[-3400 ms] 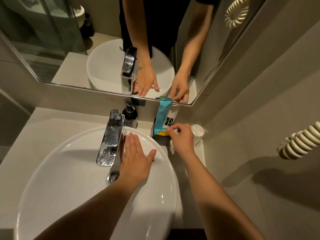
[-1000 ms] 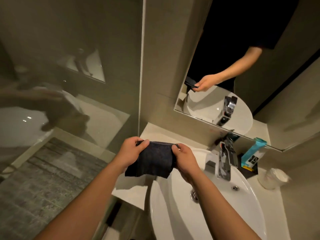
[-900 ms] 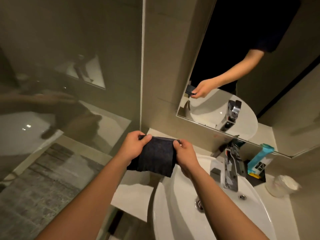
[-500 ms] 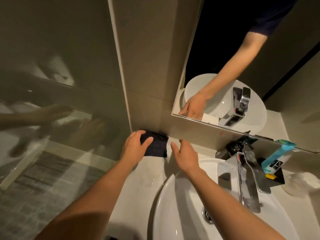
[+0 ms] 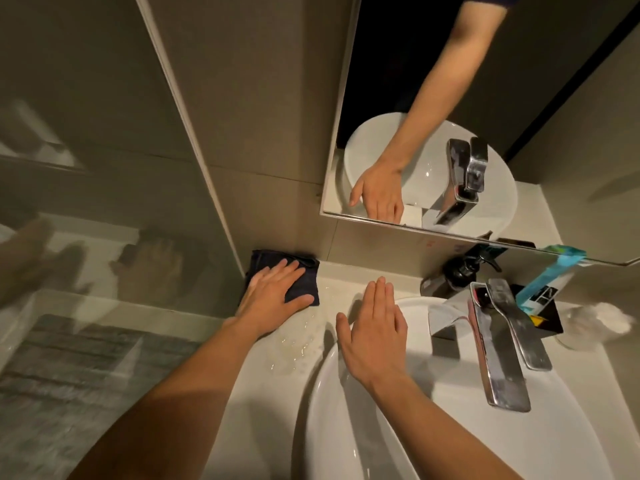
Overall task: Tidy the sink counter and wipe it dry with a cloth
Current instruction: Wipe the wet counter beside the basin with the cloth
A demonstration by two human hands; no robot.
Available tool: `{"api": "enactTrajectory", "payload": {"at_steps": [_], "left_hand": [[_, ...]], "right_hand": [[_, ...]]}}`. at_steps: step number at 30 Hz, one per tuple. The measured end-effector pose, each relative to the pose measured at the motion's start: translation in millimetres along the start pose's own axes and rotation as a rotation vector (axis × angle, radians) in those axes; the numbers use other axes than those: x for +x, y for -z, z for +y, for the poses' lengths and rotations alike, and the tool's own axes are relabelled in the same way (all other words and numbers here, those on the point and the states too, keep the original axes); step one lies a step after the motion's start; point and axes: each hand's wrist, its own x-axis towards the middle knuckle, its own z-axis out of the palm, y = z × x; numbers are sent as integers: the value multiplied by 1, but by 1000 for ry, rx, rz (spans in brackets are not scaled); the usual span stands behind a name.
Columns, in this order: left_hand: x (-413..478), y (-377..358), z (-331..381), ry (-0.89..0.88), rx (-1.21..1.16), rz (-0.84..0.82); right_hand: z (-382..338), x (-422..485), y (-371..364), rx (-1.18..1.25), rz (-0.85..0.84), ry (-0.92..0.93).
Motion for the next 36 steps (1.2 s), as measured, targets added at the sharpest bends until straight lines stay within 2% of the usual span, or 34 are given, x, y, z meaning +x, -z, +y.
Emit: {"api": "enactTrajectory", "payload": {"at_steps": [3,8,19,27,36], "left_hand": [[2,-11,-1,-2,15,99],[6,-15,0,71,-164,244],[-59,-19,-1,120,-266,212],[-141,-34,5,112,-231,256],[-242,-51,25,151,-228,231]], "right_hand": [[0,0,1,-17,-13,-1],[-1,2,-1,-39,-14,3],[0,1,1,-53,-53,18],[5,0,4,-69,-122,62],[5,-1,1,-60,-109,59]]}}
